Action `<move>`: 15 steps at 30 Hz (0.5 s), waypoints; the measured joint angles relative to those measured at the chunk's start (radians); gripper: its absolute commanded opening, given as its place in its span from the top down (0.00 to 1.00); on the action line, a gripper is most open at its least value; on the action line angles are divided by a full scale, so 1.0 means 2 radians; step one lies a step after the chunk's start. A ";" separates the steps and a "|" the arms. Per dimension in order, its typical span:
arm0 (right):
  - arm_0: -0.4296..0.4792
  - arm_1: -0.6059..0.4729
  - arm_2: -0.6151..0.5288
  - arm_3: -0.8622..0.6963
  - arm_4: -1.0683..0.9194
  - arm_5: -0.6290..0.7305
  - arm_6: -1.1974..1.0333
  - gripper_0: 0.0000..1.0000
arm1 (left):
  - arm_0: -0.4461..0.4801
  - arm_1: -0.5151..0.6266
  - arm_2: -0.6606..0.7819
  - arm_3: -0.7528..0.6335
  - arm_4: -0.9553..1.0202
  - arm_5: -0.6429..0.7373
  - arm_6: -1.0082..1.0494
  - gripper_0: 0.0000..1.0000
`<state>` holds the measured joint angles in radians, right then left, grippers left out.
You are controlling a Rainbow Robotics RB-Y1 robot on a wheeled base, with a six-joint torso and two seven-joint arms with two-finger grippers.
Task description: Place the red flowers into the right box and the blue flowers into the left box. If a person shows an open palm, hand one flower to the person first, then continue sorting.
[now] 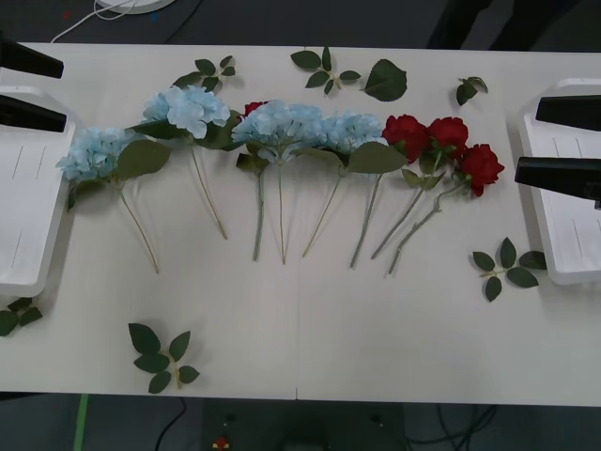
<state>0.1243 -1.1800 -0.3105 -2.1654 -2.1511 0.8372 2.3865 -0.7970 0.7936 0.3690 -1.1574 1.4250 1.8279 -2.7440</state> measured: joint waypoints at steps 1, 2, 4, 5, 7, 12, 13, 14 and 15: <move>0.000 0.000 0.000 0.000 0.000 0.000 0.000 0.00 | 0.002 -0.001 0.000 0.001 0.000 0.000 0.000 0.00; 0.002 0.000 0.000 0.000 0.000 0.000 0.000 0.00 | 0.009 -0.004 0.000 0.001 0.000 0.001 0.000 0.00; 0.009 0.000 0.000 0.000 0.000 0.000 0.000 0.00 | 0.029 -0.010 0.000 0.002 0.005 0.000 0.000 0.00; 0.011 0.000 0.000 0.000 0.000 -0.001 0.000 0.00 | 0.037 -0.012 0.000 0.002 0.010 0.000 0.000 0.00; 0.016 -0.002 0.000 0.000 -0.002 -0.006 0.000 0.00 | 0.051 -0.013 0.000 0.002 0.036 -0.007 0.000 0.00; 0.020 -0.012 0.000 0.000 0.003 -0.013 -0.031 0.00 | 0.060 -0.010 -0.006 0.002 0.047 -0.014 0.000 0.00; 0.021 -0.014 0.000 0.000 0.014 -0.013 -0.062 0.00 | 0.060 -0.007 -0.011 0.002 0.047 -0.014 0.000 0.00; 0.021 -0.016 0.000 0.000 0.029 -0.013 -0.103 0.00 | 0.060 -0.003 -0.020 0.002 0.047 -0.016 0.000 0.00; 0.021 -0.018 0.000 0.000 0.048 -0.013 -0.149 0.00 | 0.060 0.004 -0.032 0.002 0.048 -0.018 0.000 0.00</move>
<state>0.1654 -1.2159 -0.3104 -2.1646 -2.0560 0.8115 2.0893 -0.6763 0.8023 0.3049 -1.1534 1.5202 1.7915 -2.7440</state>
